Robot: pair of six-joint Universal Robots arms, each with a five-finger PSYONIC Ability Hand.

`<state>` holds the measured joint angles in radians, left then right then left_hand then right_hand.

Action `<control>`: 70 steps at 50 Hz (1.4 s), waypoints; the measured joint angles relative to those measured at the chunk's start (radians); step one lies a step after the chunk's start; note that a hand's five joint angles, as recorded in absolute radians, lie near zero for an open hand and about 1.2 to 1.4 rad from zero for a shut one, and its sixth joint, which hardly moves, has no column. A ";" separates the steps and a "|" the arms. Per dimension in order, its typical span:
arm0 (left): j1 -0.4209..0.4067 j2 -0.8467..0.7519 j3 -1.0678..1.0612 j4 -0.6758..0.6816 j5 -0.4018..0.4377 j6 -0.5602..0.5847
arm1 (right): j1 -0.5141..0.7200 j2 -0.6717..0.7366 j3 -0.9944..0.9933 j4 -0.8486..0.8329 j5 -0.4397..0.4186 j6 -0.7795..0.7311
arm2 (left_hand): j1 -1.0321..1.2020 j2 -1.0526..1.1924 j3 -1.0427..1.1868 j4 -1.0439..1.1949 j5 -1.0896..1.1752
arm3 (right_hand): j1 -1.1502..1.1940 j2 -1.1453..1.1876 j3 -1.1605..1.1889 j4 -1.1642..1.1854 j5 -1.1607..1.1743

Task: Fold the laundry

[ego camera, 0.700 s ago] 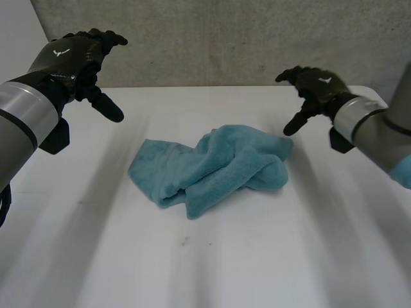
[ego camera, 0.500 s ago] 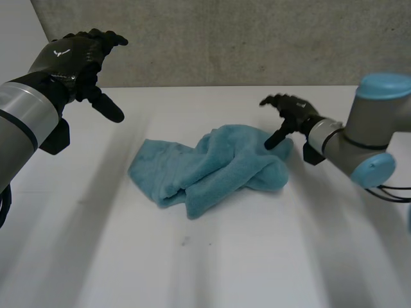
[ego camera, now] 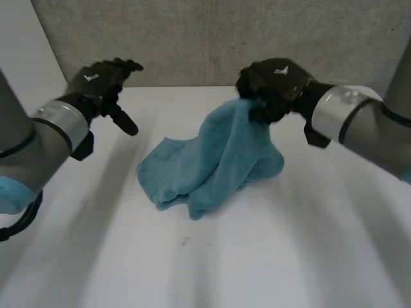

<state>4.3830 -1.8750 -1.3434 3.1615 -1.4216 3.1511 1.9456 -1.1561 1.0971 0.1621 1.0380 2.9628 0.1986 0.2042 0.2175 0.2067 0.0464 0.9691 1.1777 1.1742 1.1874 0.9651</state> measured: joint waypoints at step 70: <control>-0.151 0.143 -0.553 0.132 -0.172 0.002 | 0.203 -0.185 0.597 -0.098 0.217 -0.522 | 0.882 0.963 0.961 0.977 0.856 | -0.028 -0.038 -0.036 -0.041 -0.016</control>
<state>4.2320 -1.7320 -1.8962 3.2934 -1.5933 3.1527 2.1487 -1.3415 1.6944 0.0638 1.2553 2.4406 1.0802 1.1671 1.1789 1.1832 0.9025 0.9407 1.1401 1.1384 1.1462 0.9492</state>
